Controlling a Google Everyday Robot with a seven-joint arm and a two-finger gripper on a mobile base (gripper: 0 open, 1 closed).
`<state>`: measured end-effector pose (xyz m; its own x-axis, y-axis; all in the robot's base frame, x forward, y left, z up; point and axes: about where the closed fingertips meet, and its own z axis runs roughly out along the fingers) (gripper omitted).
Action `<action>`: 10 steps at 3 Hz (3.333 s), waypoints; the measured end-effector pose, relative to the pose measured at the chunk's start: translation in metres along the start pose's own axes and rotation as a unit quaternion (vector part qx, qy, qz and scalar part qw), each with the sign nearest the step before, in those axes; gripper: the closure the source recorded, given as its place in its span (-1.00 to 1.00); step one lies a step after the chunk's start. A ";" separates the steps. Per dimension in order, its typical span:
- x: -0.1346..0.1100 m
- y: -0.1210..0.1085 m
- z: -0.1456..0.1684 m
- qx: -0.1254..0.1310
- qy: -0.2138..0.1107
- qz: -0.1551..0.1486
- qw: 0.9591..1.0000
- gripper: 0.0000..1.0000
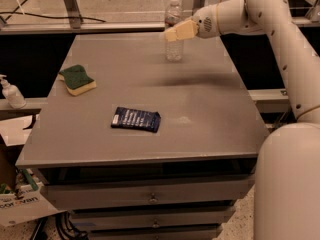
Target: Knock water bottle over
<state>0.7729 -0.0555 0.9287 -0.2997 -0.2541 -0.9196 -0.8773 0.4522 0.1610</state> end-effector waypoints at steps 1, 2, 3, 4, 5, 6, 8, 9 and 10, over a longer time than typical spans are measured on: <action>0.004 0.010 -0.012 -0.015 -0.005 0.001 1.000 -1.00; 0.006 0.018 -0.018 -0.024 -0.008 0.000 1.000 -1.00; 0.006 0.015 -0.019 -0.018 -0.014 -0.010 1.000 -1.00; 0.002 0.001 -0.017 0.002 -0.028 -0.025 0.999 -1.00; -0.006 -0.007 -0.008 0.008 -0.041 -0.045 0.998 -1.00; -0.014 -0.012 0.000 0.010 -0.051 -0.060 0.997 -1.00; -0.030 0.046 0.035 -0.113 -0.063 -0.085 0.988 -1.00; -0.028 0.065 0.025 -0.141 -0.062 -0.086 0.984 -1.00; -0.024 0.072 0.010 -0.149 -0.061 -0.092 0.983 -1.00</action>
Offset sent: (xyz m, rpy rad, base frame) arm -0.0390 -0.0194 0.0074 0.0374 -0.0007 0.0526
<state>0.7205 -0.0077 0.9588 -0.0953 -0.1950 -0.9762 -0.9885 0.1342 0.0697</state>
